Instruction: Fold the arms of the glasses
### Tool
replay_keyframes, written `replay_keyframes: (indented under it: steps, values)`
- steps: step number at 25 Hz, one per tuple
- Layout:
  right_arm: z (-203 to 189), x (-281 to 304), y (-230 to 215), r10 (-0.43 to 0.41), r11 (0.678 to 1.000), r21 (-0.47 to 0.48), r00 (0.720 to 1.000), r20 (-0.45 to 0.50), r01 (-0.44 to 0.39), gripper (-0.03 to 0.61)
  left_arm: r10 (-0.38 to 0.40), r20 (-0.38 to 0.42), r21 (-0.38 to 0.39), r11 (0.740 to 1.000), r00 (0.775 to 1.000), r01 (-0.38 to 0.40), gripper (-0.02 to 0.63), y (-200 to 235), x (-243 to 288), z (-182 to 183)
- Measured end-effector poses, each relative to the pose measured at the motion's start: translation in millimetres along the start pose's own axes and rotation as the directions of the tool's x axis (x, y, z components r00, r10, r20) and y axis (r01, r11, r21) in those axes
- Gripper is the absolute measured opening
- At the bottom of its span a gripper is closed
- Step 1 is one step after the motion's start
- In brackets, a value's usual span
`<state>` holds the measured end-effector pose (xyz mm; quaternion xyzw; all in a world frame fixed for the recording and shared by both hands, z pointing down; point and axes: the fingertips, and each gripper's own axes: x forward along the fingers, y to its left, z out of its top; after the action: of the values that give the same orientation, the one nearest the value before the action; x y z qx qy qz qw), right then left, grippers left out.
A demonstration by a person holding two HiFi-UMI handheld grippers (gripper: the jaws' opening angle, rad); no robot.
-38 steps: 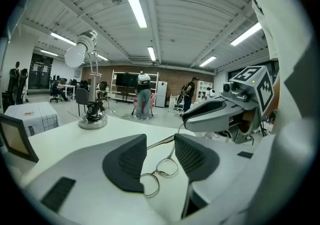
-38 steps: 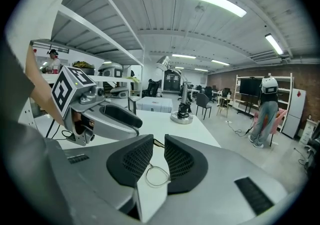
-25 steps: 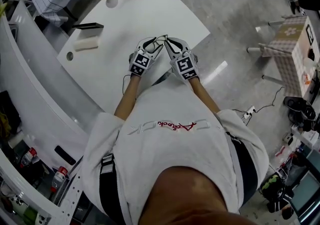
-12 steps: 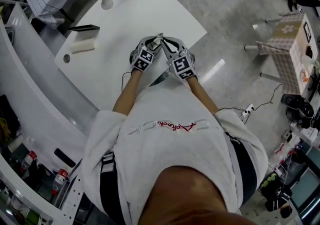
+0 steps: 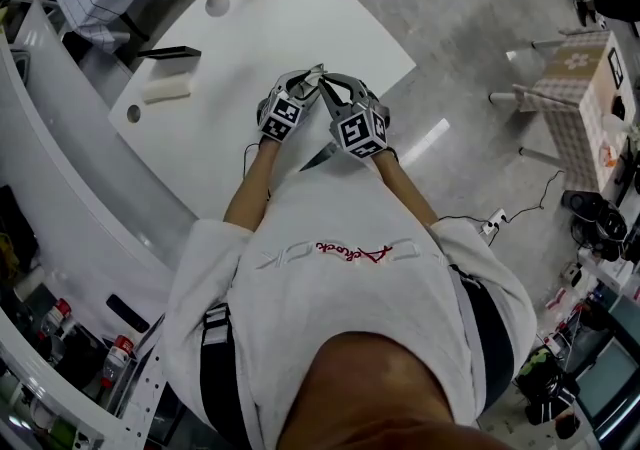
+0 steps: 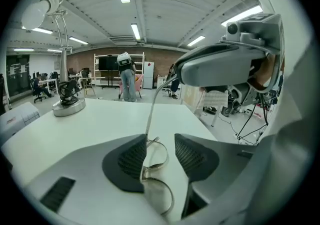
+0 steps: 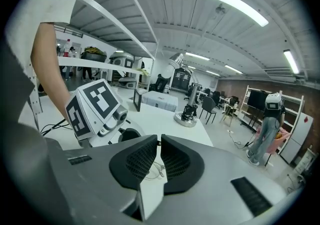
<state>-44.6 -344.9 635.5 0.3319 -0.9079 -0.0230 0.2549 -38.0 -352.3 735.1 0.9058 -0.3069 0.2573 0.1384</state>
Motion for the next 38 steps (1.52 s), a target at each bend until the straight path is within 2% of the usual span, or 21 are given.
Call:
replay_keyframes:
  steps: [5,8,12,20,28,34,38]
  values:
    - [2,7,12,0.043,0.999,0.0,0.999,-0.011,-0.043,0.043,0.016,0.049,-0.037,0.999,0.999,-0.014,0.2,2,-8,9]
    - [3,11,17,0.06,0.998,-0.019,0.998,-0.017,-0.06,0.043,0.008,0.038,-0.059,0.998,0.999,-0.005,0.201,2,-7,0]
    - [5,16,29,0.097,0.991,-0.092,0.994,-0.042,-0.1,0.042,0.002,0.011,-0.084,0.996,1.0,-0.001,0.201,0,-5,-16]
    - [4,21,57,0.153,0.97,-0.178,0.984,-0.086,-0.166,0.044,0.064,0.056,-0.131,0.99,0.996,-0.056,0.222,9,-16,-18]
    - [0,24,74,0.181,0.951,-0.231,0.975,-0.127,-0.207,0.047,0.12,0.106,-0.139,0.985,0.987,-0.104,0.25,-3,-65,-17]
    - [-9,28,90,0.203,0.934,-0.267,0.968,-0.145,-0.236,0.051,0.24,0.104,-0.229,0.95,0.965,-0.212,0.251,-1,-122,-44]
    - [-22,34,101,0.185,0.924,-0.316,0.975,-0.126,-0.216,0.055,0.291,0.131,-0.249,0.935,0.948,-0.252,0.252,10,-141,-41]
